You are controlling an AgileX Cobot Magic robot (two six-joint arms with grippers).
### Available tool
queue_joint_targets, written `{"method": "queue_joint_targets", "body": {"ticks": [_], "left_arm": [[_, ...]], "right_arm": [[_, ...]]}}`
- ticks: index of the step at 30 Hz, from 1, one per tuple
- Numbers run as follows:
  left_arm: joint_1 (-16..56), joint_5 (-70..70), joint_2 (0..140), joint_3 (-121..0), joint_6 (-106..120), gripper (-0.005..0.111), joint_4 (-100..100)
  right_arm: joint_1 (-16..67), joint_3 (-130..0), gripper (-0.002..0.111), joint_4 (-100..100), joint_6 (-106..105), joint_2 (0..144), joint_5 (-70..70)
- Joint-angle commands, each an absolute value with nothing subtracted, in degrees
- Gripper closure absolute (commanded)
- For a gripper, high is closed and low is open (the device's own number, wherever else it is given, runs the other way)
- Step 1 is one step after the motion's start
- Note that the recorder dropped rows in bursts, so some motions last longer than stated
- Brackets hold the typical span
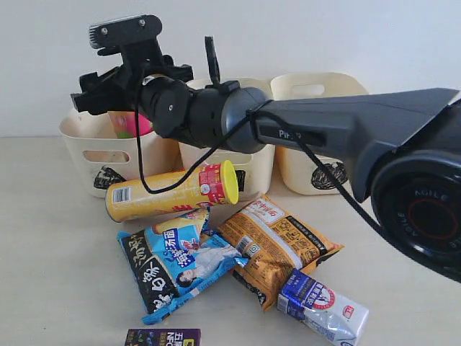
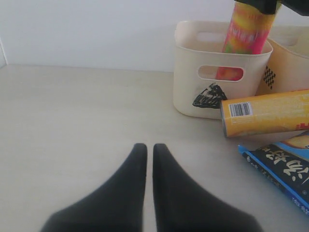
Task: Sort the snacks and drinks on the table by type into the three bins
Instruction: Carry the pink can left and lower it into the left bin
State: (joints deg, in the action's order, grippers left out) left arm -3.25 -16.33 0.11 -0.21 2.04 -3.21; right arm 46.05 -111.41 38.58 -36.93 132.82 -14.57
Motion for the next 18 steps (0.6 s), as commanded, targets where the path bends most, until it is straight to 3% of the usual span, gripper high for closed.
{"method": "queue_joint_targets", "body": {"ticks": [1,2,8,10,18], "left_arm": [[-3.4,-16.1,0.0,0.0,1.8,0.103,-3.2],[-3.4,-16.1,0.0,0.0,1.8,0.103,-3.2],[-3.4,-16.1,0.0,0.0,1.8,0.103,-3.2],[-3.4,-16.1,0.0,0.0,1.8,0.103,-3.2],[-3.4,-16.2,0.0,0.0,1.8,0.103,-3.2]], "right_arm": [[45.7,-112.1,0.031,38.6,-36.2,131.0,-12.2],[45.7,-112.1,0.035,38.6,-36.2,130.5,-10.6],[45.7,-112.1,0.094,37.0,-36.8,123.1,10.8],[45.7,-112.1,0.108,33.7,-36.5,121.0,18.4],[40.6,-112.0,0.108,28.3,-33.5,114.0,56.2]]}}
